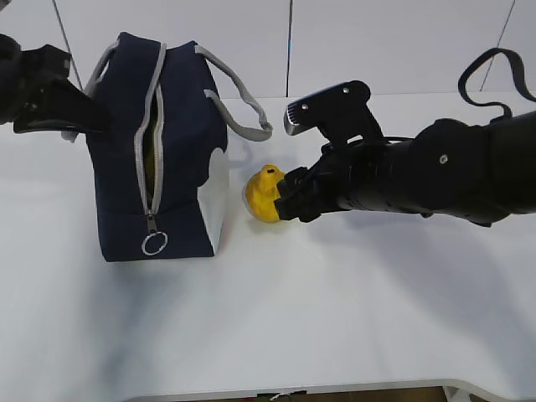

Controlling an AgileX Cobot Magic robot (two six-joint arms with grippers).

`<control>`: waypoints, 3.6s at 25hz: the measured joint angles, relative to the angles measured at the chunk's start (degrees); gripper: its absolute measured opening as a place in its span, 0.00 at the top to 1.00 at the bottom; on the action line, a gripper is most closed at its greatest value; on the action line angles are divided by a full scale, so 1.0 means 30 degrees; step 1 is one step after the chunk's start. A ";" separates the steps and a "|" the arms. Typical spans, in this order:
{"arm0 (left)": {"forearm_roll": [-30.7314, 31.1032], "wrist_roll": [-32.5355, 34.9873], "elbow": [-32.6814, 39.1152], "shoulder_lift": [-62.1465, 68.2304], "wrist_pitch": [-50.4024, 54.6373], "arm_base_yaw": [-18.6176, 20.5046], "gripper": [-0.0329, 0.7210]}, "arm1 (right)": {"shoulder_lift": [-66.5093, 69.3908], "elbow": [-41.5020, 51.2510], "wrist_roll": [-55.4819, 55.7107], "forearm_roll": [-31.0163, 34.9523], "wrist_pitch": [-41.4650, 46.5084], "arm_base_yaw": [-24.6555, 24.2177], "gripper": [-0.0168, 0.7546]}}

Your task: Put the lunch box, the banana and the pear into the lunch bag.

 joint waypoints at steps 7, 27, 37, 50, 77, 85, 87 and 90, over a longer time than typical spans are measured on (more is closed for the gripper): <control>0.0000 0.0000 0.0000 0.0000 0.0008 0.0000 0.97 | 0.0231 0.0000 0.4786 -0.4027 -0.0989 0.0000 0.31; -0.0036 0.0000 0.0000 0.0000 0.0040 0.0000 0.97 | 0.2440 0.0000 1.4040 -1.3108 -0.5699 0.0000 0.31; -0.0036 0.0000 0.0000 0.0000 0.0040 0.0000 0.97 | 0.3343 0.0000 1.4438 -1.3281 -0.7192 0.0000 0.31; -0.0036 0.0000 0.0000 0.0000 0.0040 0.0000 0.97 | 0.4264 0.0000 1.3301 -1.2363 -0.8338 0.0000 0.31; -0.0036 0.0000 0.0000 0.0000 0.0080 0.0000 0.97 | 0.4455 0.0000 1.2529 -1.1713 -0.9651 0.0000 0.42; -0.0036 0.0000 0.0000 0.0000 0.0120 0.0000 0.97 | 0.4632 0.0000 1.2069 -1.1713 -0.9905 0.0000 0.42; -0.0036 0.0000 0.0000 0.0000 0.0120 0.0000 0.97 | 0.4640 0.0000 1.2034 -1.1713 -0.9946 0.0000 0.42; -0.0036 0.0000 0.0000 0.0000 0.0120 0.0000 0.97 | 0.4640 0.0000 1.1998 -1.1713 -0.9982 0.0000 0.42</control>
